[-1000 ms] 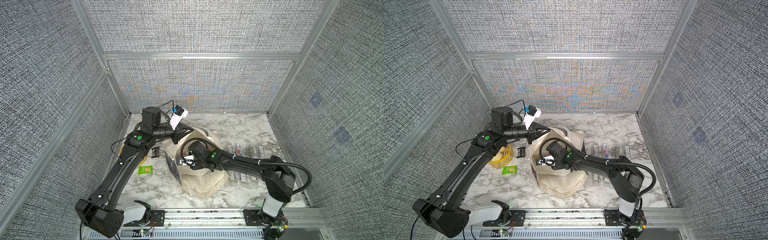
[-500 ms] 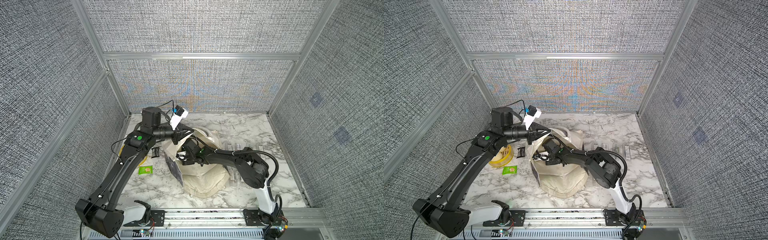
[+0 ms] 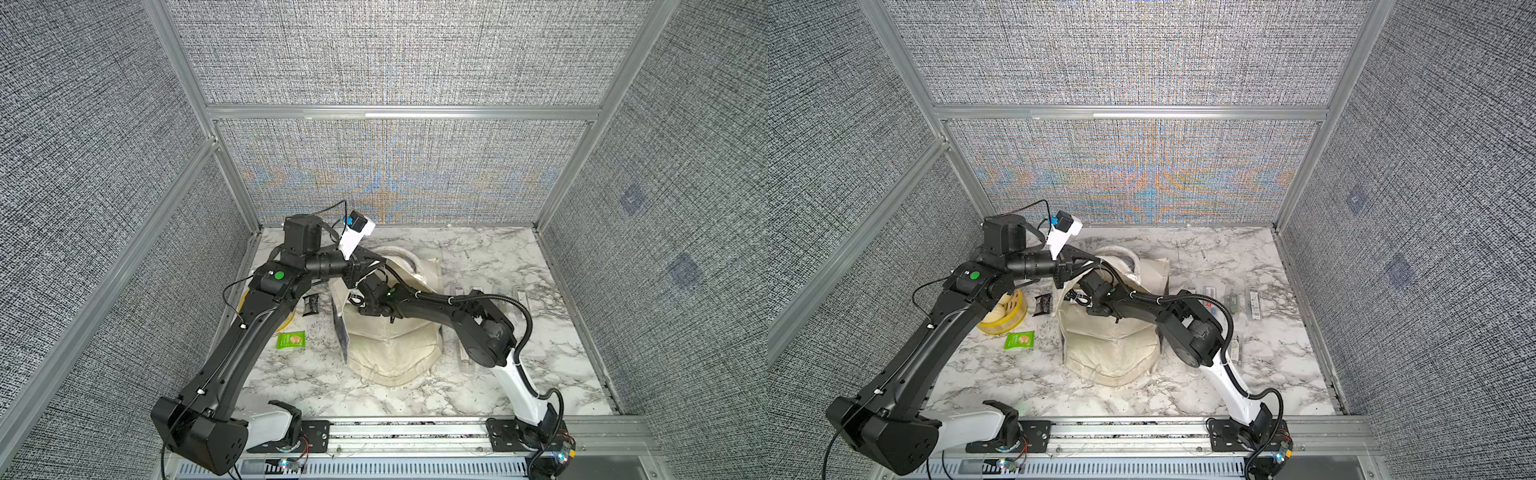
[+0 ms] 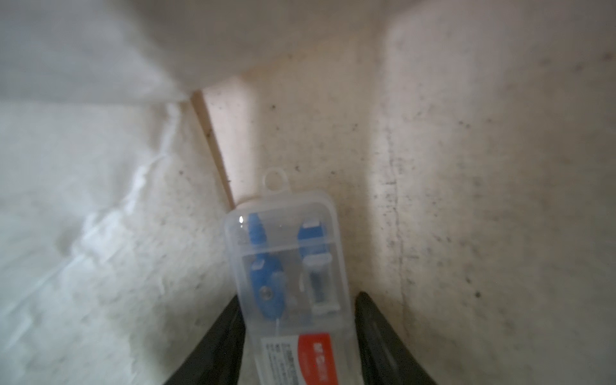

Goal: Take out the compass set from the canvas bag
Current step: Pick up the compass set from the canvas bag.

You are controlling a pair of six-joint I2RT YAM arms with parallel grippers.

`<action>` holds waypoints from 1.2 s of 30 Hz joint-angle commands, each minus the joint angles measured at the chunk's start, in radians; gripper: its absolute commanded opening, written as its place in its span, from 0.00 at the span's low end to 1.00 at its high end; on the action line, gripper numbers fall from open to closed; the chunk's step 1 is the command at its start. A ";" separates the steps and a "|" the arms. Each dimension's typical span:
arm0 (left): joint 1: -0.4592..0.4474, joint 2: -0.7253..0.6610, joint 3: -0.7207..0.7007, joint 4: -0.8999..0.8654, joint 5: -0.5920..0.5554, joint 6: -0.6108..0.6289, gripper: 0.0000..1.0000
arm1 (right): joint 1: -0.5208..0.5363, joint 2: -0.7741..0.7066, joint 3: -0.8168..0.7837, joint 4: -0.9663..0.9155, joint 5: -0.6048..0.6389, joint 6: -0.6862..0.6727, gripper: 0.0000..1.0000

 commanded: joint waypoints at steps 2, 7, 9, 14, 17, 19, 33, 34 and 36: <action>-0.003 -0.010 0.001 0.070 0.069 0.003 0.00 | -0.007 0.009 0.051 -0.228 0.036 0.172 0.47; -0.002 -0.011 0.001 0.068 0.064 0.005 0.00 | -0.022 0.007 0.115 -0.350 0.032 0.296 0.42; -0.002 -0.011 0.001 0.068 0.064 0.005 0.00 | -0.026 0.005 0.137 -0.392 0.019 0.331 0.42; -0.003 -0.007 0.002 0.068 0.064 0.004 0.00 | -0.027 0.017 0.188 -0.466 -0.014 0.407 0.41; -0.002 -0.008 0.001 0.068 0.063 0.003 0.00 | -0.026 0.034 0.192 -0.482 -0.025 0.427 0.41; -0.002 -0.007 0.001 0.070 0.063 0.003 0.00 | -0.023 0.038 0.189 -0.487 -0.028 0.439 0.42; -0.002 -0.011 0.001 0.065 0.058 0.009 0.00 | -0.032 0.152 0.303 -0.645 -0.080 0.538 0.54; -0.003 -0.010 0.001 0.065 0.058 0.008 0.00 | -0.033 0.142 0.304 -0.650 -0.101 0.547 0.51; -0.003 -0.011 0.001 0.066 0.057 0.006 0.00 | -0.035 0.124 0.313 -0.664 -0.124 0.562 0.44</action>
